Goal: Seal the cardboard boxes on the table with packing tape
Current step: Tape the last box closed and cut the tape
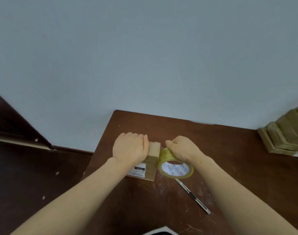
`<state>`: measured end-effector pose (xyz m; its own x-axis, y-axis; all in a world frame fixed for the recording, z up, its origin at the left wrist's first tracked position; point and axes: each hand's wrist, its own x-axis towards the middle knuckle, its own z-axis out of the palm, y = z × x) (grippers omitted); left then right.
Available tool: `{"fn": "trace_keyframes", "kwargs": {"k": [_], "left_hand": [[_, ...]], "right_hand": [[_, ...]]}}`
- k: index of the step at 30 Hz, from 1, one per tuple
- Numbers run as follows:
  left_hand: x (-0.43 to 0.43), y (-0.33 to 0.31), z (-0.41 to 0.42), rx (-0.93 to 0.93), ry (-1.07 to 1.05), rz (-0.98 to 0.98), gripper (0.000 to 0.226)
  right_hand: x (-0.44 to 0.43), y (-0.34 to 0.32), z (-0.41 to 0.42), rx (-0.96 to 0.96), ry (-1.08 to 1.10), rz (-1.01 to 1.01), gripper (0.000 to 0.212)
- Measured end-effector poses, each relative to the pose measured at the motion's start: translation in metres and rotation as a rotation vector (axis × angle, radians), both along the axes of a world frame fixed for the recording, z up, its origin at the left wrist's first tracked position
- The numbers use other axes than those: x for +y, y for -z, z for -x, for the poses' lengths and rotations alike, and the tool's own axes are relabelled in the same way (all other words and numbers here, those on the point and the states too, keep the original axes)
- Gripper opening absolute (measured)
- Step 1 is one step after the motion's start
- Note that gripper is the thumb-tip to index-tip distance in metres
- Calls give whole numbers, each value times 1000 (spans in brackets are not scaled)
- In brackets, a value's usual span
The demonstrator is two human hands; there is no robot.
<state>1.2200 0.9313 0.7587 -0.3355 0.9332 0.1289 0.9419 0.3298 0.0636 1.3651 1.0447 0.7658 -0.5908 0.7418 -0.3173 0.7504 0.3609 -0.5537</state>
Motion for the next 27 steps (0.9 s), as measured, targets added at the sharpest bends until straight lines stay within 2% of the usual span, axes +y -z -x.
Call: {"fn": "trace_keyframes", "kwargs": {"k": [5, 8, 11, 13, 16, 18, 20, 22, 24, 27], "left_hand": [[-8, 4, 18, -200, 55, -154, 50], [-20, 11, 18, -167, -38, -142, 45], [-11, 3, 17, -62, -39, -6, 42], [-5, -3, 15, -2, 84, 69, 51], [2, -9, 0, -178, 415, 191, 74], [7, -10, -11, -144, 490, 306, 83], [14, -14, -13, -133, 475, 337, 83], [19, -19, -8, -278, 446, 287, 79], [16, -24, 3, -542, 384, 93, 70], [-3, -14, 19, -991, 200, -157, 61]], "right_hand": [[2, 4, 0, -16, -11, -17, 48], [2, 7, 2, -26, -40, -43, 48], [3, 9, 3, -50, -38, -68, 48], [3, 10, 4, -81, -64, -112, 48], [3, 10, 5, -98, -77, -142, 46], [2, 12, 1, -100, -53, -137, 46], [4, 11, -6, -61, -18, -51, 48], [10, 0, -15, 102, 36, 184, 49], [18, -24, -25, 367, 41, 459, 41], [29, -44, -34, 671, -29, 629, 33]]}}
